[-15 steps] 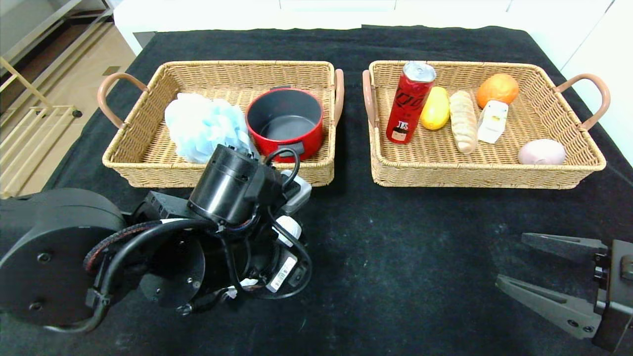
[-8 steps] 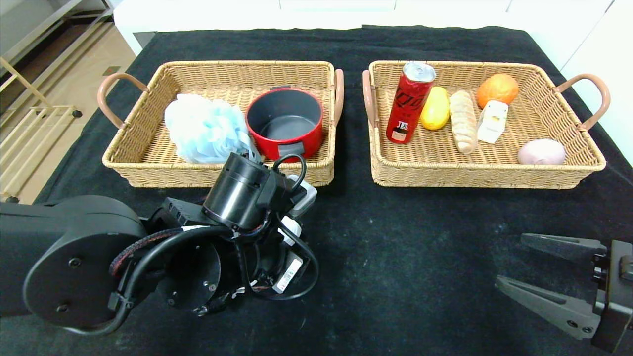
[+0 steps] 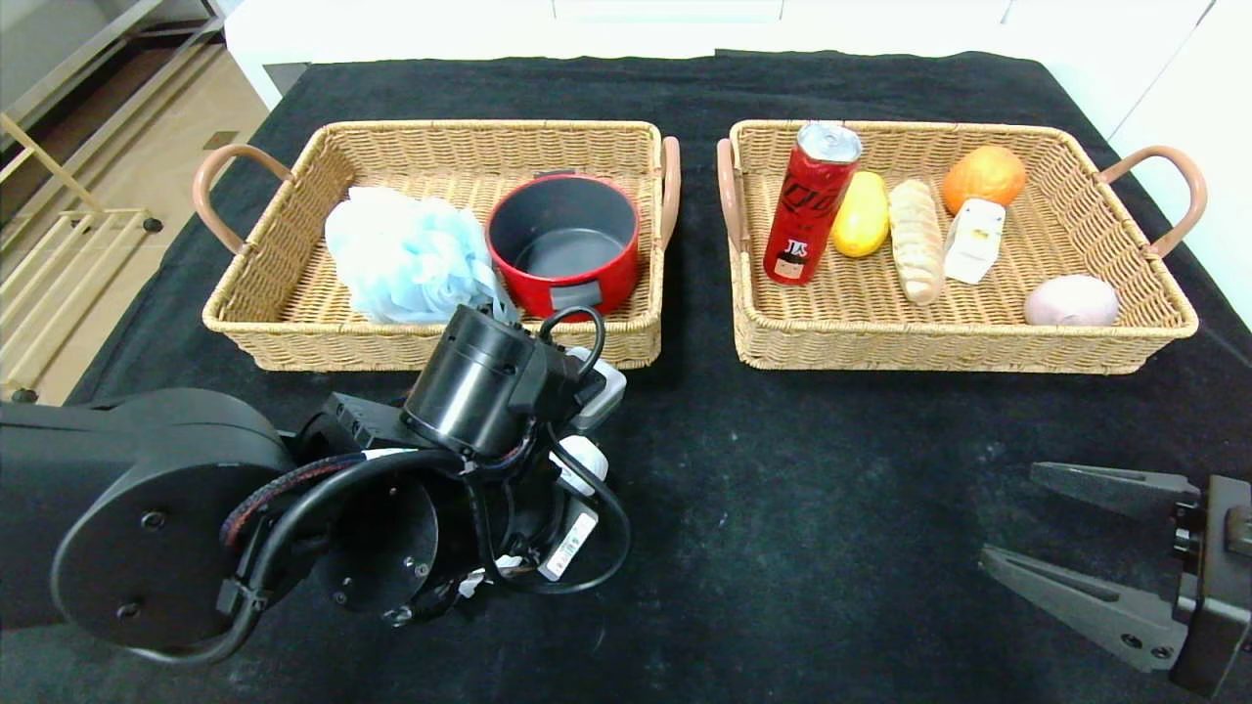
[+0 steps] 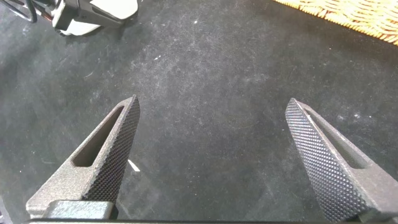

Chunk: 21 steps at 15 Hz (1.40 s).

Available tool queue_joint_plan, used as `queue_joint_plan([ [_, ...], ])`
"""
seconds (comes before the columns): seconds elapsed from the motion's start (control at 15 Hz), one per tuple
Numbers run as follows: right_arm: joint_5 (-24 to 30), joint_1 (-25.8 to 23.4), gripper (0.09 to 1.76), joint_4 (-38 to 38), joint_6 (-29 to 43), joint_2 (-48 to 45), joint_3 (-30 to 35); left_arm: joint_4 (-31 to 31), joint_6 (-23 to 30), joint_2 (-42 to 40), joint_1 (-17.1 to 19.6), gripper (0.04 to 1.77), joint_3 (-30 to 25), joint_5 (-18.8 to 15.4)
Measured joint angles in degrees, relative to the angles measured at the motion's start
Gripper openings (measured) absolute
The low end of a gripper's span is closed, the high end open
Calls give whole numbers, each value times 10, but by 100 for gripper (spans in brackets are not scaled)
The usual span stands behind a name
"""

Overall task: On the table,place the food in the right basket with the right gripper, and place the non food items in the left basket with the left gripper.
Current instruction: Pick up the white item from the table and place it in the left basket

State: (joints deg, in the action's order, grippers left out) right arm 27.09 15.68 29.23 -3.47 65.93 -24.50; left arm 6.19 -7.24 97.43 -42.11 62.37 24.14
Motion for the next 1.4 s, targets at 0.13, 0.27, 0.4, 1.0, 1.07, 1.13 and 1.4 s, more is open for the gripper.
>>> queue_joint_plan([
  [0.13,0,0,171,0,0,0,0,0,0,1,0,84,0,0],
  [0.27,0,0,171,0,0,0,0,0,0,3,0,84,0,0],
  [0.4,0,0,171,0,0,0,0,0,0,4,0,84,0,0],
  [1.0,0,0,171,0,0,1,0,4,1,-12,1,84,0,-1],
  [1.07,0,0,171,0,0,1,1,4,2,-20,2,84,-1,0],
  [1.13,0,0,171,0,-1,2,1,2,2,-29,2,84,-1,0],
  [1.4,0,3,171,1,-6,7,4,0,9,-64,10,84,-2,0],
])
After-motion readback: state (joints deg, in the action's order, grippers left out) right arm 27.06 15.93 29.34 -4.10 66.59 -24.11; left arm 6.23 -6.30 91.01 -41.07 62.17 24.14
